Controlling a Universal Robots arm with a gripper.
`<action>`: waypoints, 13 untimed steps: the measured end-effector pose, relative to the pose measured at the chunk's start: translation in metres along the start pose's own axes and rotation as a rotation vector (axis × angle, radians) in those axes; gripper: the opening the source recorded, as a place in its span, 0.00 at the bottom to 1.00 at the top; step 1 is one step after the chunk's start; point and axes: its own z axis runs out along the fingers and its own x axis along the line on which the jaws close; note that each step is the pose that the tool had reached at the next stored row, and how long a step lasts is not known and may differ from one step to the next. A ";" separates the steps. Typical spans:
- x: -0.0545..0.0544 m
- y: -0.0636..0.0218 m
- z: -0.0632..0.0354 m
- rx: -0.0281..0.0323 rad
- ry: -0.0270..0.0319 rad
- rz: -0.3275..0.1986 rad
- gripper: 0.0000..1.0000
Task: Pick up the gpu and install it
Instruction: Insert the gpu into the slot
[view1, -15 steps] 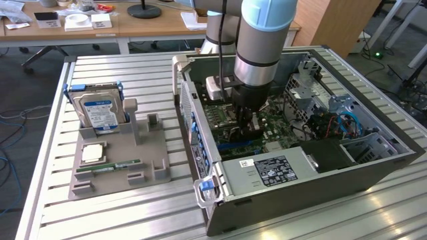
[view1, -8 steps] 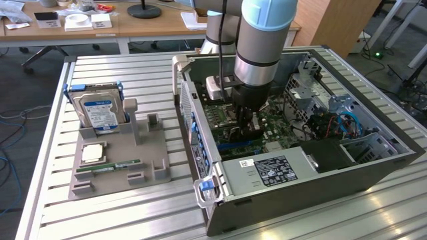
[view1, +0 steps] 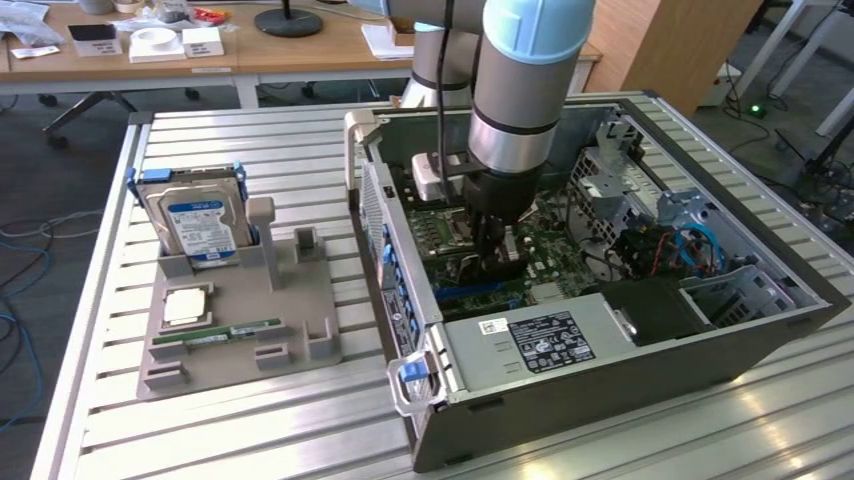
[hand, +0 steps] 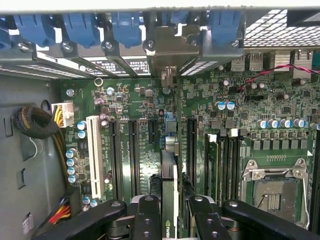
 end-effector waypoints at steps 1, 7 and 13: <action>0.000 0.0000 0.0003 0.0000 0.0000 0.000 0.26; 0.000 0.0002 0.0022 -0.0001 0.0002 0.000 0.26; 0.000 0.0002 0.0023 0.0000 0.0000 0.000 0.26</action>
